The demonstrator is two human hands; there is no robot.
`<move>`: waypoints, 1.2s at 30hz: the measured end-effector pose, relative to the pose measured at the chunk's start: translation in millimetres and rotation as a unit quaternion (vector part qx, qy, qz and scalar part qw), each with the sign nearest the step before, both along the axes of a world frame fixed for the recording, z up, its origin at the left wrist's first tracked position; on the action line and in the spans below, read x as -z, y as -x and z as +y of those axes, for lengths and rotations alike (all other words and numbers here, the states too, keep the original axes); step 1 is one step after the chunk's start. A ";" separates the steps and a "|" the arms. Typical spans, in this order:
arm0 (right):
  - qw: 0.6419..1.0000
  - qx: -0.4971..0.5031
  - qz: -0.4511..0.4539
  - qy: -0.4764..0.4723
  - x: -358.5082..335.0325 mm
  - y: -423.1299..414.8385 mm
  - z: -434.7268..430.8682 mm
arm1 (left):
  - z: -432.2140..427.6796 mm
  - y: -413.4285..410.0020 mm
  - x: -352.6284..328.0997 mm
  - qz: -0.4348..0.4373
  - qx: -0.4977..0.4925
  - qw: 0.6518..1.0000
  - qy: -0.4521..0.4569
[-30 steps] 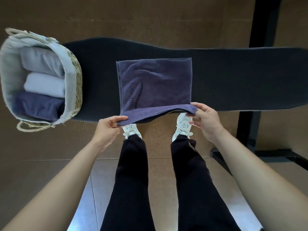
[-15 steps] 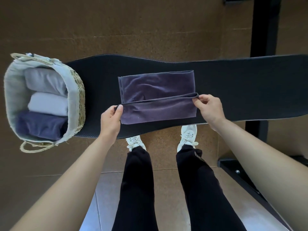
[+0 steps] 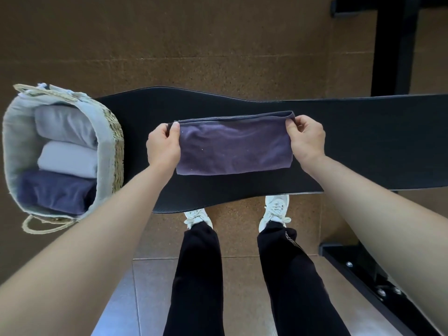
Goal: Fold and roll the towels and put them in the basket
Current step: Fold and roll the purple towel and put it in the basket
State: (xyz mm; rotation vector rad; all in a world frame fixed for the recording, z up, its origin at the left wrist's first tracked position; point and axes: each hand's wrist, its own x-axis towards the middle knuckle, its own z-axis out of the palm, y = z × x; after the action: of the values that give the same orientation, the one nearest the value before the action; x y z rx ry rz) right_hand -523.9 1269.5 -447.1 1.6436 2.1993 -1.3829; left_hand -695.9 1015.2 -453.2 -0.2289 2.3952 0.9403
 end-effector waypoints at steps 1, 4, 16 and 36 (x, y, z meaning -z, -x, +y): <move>1.000 0.002 -0.007 -0.012 1.6 1.9 0.6 | 1.4 2.3 1.7 0.013 0.015 0.999 0.029; 0.999 0.019 -0.012 -0.044 4.5 1.5 1.0 | -1.4 1.3 7.1 0.081 0.055 0.994 0.057; 0.996 -0.023 -0.078 0.040 11.0 -13.9 -25.5 | 28.0 -65.0 18.3 0.234 0.537 0.801 0.124; 0.969 -0.038 0.106 0.218 -55.3 -6.1 -47.1 | 60.9 -97.4 16.8 0.066 0.417 0.897 0.134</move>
State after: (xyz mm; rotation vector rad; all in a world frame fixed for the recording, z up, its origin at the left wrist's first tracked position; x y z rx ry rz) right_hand -517.8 1222.4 -391.9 1.2953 1.8394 -1.9246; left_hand -598.5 1076.1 -470.0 0.7384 2.3618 0.2222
